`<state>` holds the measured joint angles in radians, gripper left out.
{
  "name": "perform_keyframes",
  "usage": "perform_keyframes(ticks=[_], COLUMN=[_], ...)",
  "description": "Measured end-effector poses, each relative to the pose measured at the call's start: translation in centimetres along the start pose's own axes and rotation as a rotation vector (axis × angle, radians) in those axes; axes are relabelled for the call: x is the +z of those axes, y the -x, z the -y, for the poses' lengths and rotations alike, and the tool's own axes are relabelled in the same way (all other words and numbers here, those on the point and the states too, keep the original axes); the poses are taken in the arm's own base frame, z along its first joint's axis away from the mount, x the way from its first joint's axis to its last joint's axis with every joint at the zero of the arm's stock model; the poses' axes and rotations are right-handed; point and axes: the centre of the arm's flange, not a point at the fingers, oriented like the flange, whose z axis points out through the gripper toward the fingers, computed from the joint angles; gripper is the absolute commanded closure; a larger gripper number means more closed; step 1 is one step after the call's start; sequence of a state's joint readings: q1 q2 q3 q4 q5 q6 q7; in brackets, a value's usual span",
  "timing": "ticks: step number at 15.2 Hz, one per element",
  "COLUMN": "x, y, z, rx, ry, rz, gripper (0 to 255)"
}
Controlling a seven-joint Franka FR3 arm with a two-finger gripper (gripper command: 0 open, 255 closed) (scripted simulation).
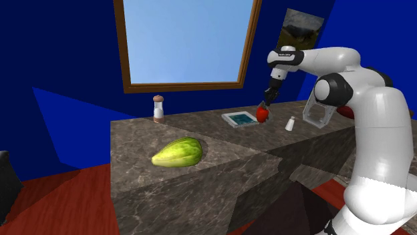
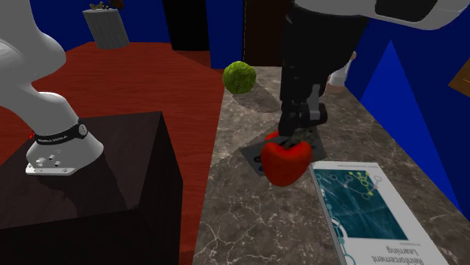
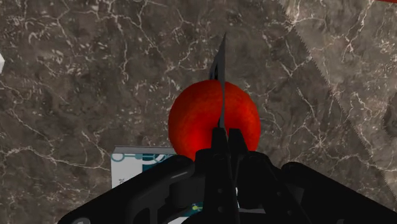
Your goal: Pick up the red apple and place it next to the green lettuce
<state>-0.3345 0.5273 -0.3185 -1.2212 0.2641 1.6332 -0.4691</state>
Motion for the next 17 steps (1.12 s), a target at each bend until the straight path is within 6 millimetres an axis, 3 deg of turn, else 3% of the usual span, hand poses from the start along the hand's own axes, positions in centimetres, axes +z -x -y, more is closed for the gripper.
perform_keyframes(ticks=[14, 17], x=[-7.1, -6.8], y=[0.2, 0.0], z=[0.9, 3.7], rx=[0.0, 0.0], ry=[0.0, 0.0], rz=[0.0, 0.001], gripper=[255, 255])
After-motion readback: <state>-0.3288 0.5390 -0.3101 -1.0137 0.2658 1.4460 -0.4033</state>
